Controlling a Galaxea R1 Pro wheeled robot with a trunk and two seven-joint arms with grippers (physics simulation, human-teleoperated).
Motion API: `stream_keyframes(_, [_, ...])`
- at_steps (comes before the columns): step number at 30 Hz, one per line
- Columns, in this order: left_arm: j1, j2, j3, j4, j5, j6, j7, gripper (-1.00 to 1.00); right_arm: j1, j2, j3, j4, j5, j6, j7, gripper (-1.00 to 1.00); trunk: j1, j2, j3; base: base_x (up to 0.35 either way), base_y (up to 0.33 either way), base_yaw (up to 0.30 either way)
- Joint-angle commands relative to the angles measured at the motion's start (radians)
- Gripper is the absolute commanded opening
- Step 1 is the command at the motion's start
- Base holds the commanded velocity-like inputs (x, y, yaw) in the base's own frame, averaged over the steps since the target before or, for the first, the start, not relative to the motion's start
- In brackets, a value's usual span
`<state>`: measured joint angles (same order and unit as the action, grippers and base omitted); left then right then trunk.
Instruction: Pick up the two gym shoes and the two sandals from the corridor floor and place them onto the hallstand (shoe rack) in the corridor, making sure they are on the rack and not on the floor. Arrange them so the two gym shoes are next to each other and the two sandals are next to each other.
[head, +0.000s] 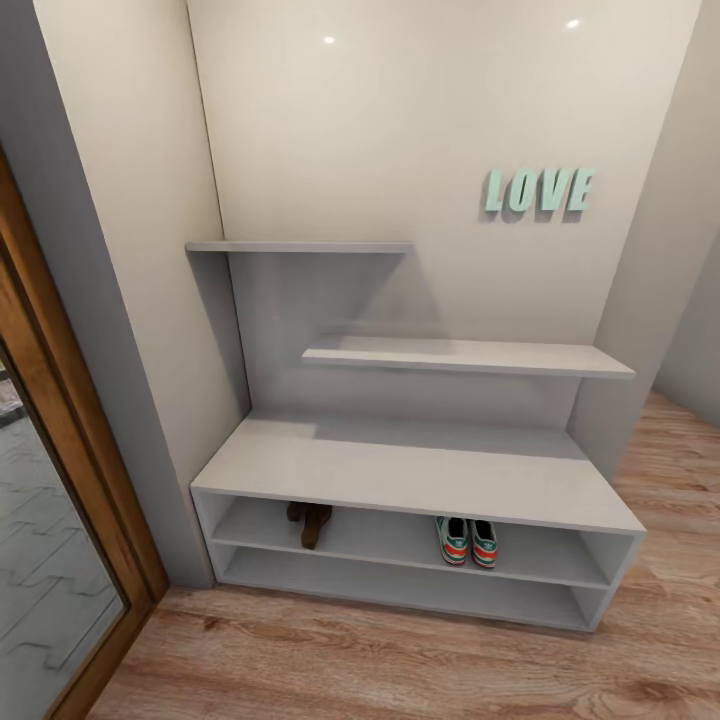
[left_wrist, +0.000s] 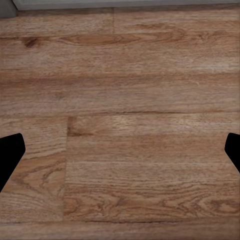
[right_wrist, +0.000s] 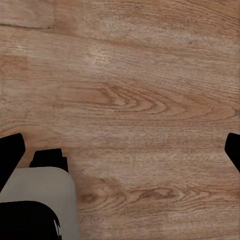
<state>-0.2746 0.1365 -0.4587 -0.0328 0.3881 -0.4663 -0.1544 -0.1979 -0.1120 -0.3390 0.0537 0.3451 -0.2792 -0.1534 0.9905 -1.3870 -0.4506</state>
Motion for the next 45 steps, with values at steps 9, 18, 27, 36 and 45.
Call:
stream_keyframes(9, [0.0, 0.0, 0.0, 0.0, 0.0, 0.0, 0.001, 1.0, 0.0, 0.0, 0.0, 0.0, 0.0, 0.0, 0.0, 1.0, 0.0, 0.0, 0.0, 0.0, 0.0, 0.0])
stream_keyframes(18, [0.0, 0.0, 0.0, -0.001, 0.0, 0.0, 0.0, 1.0, 0.0, 0.0, 0.0, 0.0, 0.0, 0.0, 0.0, 1.0, 0.0, 0.0, 0.0, 0.0, 0.0, 0.0])
stream_keyframes(27, [0.0, 0.0, 0.0, 0.0, 0.0, 0.0, 0.0, 1.0, 0.0, 0.0, 0.0, 0.0, 0.0, 0.0, 0.0, 1.0, 0.0, 0.0, 0.0, 0.0, 0.0, 0.0])
stream_keyframes(36, [0.0, 0.0, 0.0, 0.0, 0.0, 0.0, 0.0, 1.0, 0.0, 0.0, 0.0, 0.0, 0.0, 0.0, 0.0, 1.0, 0.0, 0.0, 0.0, 0.0, 0.0, 0.0])
stream_keyframes(45, [0.0, 0.0, 0.0, 0.0, 0.0, 0.0, 0.0, 1.0, 0.0, 0.0, 0.0, 0.0, 0.0, 0.0, 0.0, 1.0, 0.0, 0.0, 0.0, 0.0, 0.0, 0.0])
